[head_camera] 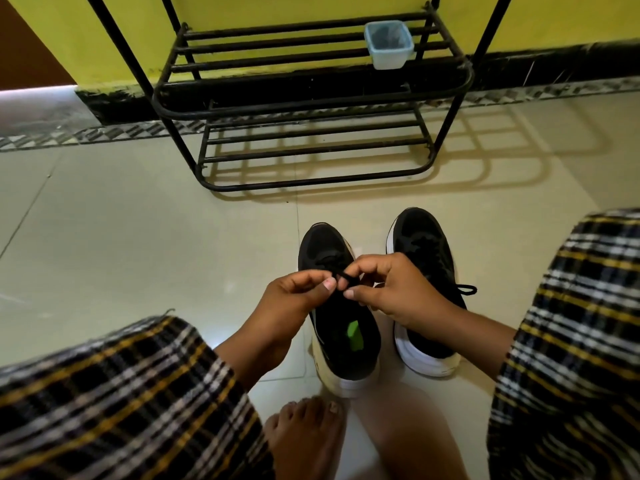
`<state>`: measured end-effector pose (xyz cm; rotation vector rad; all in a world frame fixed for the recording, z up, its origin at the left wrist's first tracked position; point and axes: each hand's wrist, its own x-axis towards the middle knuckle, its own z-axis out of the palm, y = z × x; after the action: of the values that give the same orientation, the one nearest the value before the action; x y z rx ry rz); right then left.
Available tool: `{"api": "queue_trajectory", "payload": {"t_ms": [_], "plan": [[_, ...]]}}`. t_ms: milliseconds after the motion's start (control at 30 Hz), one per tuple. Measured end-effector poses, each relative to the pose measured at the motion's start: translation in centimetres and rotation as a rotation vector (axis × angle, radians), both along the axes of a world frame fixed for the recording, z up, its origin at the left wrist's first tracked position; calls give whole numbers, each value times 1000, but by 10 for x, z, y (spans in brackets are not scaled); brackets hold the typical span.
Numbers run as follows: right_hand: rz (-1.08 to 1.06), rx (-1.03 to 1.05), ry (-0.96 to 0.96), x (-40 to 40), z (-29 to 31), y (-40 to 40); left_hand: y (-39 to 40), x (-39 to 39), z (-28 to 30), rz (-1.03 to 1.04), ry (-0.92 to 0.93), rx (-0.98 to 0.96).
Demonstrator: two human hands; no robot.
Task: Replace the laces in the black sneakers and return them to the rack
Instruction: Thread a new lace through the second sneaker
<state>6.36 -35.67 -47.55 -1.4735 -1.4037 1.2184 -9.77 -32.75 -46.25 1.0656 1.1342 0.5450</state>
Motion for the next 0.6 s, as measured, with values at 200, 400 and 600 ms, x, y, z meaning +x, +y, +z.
{"api": "queue_trajectory", "payload": {"t_ms": [200, 400, 600], "plan": [[-75, -30, 234, -3, 6, 0, 3, -1, -2, 97, -62, -156], [-250, -219, 696, -4, 5, 3, 7, -1, -4, 256, -208, -405], [-391, -292, 620, 2, -2, 3, 12, -8, -15, 377, -191, -370]]}}
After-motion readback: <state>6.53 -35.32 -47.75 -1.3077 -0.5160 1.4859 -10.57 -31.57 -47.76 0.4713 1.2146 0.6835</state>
